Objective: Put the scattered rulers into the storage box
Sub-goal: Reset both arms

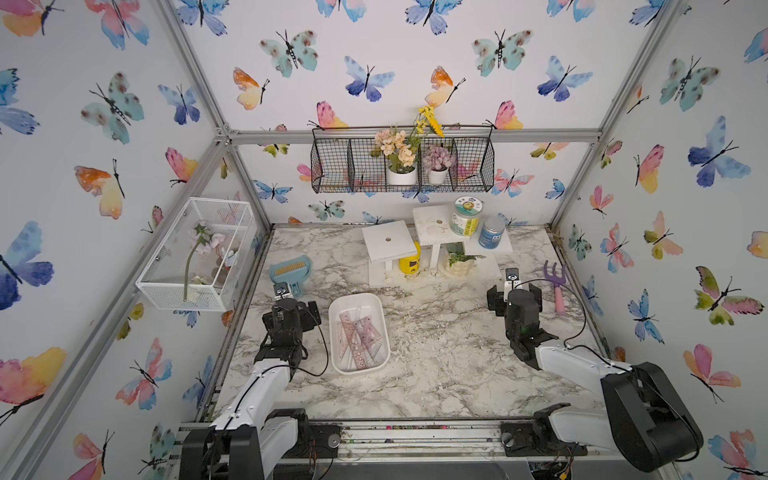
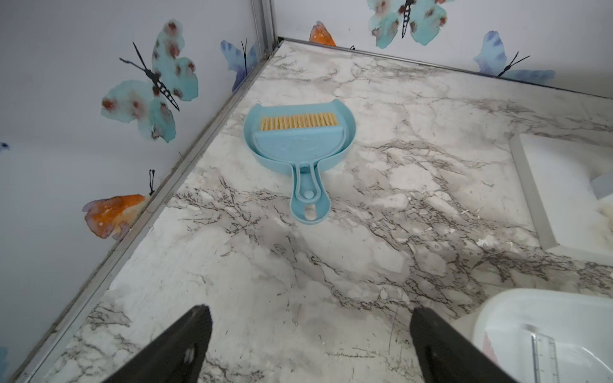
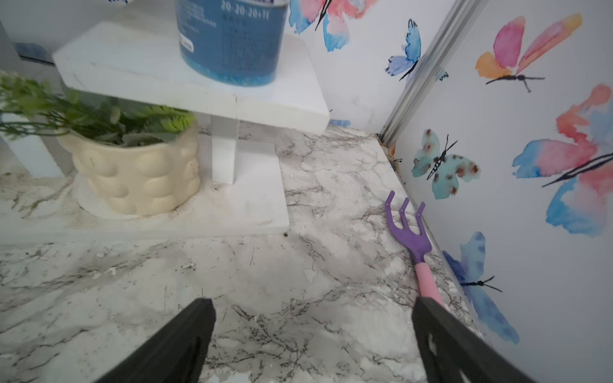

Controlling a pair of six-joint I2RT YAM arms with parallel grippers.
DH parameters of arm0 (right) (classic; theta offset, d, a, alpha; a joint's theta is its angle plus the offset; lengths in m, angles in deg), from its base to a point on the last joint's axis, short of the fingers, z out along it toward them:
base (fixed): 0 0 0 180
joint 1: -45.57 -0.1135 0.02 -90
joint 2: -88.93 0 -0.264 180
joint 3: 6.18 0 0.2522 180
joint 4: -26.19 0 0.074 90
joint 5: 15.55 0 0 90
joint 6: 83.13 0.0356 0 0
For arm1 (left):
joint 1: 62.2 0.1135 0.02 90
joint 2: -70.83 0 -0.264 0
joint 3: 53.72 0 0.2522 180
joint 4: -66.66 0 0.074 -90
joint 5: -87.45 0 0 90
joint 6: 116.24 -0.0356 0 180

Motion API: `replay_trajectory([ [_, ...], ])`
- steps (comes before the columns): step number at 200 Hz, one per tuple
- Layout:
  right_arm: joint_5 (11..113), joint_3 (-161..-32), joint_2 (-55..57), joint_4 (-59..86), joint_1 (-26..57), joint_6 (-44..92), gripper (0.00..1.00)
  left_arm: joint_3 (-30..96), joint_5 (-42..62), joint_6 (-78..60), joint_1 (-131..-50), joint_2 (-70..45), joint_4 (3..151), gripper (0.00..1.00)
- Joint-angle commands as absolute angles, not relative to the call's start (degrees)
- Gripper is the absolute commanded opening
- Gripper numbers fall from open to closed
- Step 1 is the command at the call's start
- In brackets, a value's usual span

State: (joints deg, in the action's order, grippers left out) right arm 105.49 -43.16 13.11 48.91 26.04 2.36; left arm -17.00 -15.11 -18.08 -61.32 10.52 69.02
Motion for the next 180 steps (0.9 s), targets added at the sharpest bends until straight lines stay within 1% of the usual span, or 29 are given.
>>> replay_trajectory([
  [1,104.4,-40.2,10.1,63.5,28.3,3.7,0.99,-16.1,-10.3,-16.2,-59.9,5.9,58.3,0.99],
  [20,101.2,-37.7,7.3,70.0,31.0,4.4,0.99,-18.7,-10.3,-16.0,-59.9,2.3,50.3,0.99],
  [47,95.2,-33.3,3.2,79.9,35.5,7.7,0.99,-25.0,-12.8,-15.6,-59.9,1.2,36.7,0.99],
  [62,92.5,-32.6,-0.3,83.7,36.3,7.9,1.00,-25.7,-12.9,-16.0,-59.9,-0.4,33.2,0.99],
  [75,91.2,-32.0,-3.5,89.9,36.6,6.6,0.99,-25.4,-11.6,-17.6,-60.0,-2.7,30.4,0.99],
  [87,91.4,-32.9,-1.8,84.6,36.7,7.2,0.99,-25.3,-10.7,-18.2,-60.0,-5.4,27.1,0.99],
  [94,90.8,-33.7,-0.9,81.4,37.0,8.0,0.99,-24.1,-8.2,-19.8,-60.0,-6.3,29.0,0.99],
  [100,90.4,-33.5,-1.3,82.7,37.1,7.8,0.99,-22.8,-7.6,-21.7,-61.5,-7.1,30.4,0.99],
  [110,90.4,-32.9,-2.4,85.8,37.2,7.3,0.99,-23.7,-9.4,-25.0,-64.4,-9.6,25.1,0.99],
  [116,90.4,-32.9,-2.4,85.6,37.2,7.2,0.99,-24.7,-11.3,-25.3,-65.6,-9.3,23.6,0.99],
  [123,90.4,-33.1,-2.0,84.4,37.2,7.4,1.00,-25.5,-11.2,-24.7,-65.7,-8.4,24.4,0.99],
  [137,90.4,-33.5,-1.3,82.7,37.2,7.7,0.99,-30.0,-11.8,-24.9,-65.7,-11.1,12.7,0.99],
  [143,90.4,-33.3,-1.5,83.3,37.2,7.6,1.00,-30.5,-11.9,-25.2,-65.7,-11.9,10.3,0.99],
  [151,90.3,-33.1,-1.5,83.9,37.2,7.4,0.99,-30.1,-11.9,-25.1,-65.7,-11.7,11.6,0.99],
  [164,89.0,-32.4,-1.0,84.7,37.1,6.7,0.99,-27.9,-11.5,-24.4,-65.7,-9.3,19.9,0.99],
  [174,87.6,-31.3,-0.8,86.2,37.2,6.0,0.98,-29.1,-11.8,-24.7,-65.5,-10.8,14.9,0.99],
  [180,87.5,-31.2,-0.8,86.5,37.2,6.0,0.98,-29.2,-11.8,-24.7,-65.6,-10.9,14.6,0.99],
])
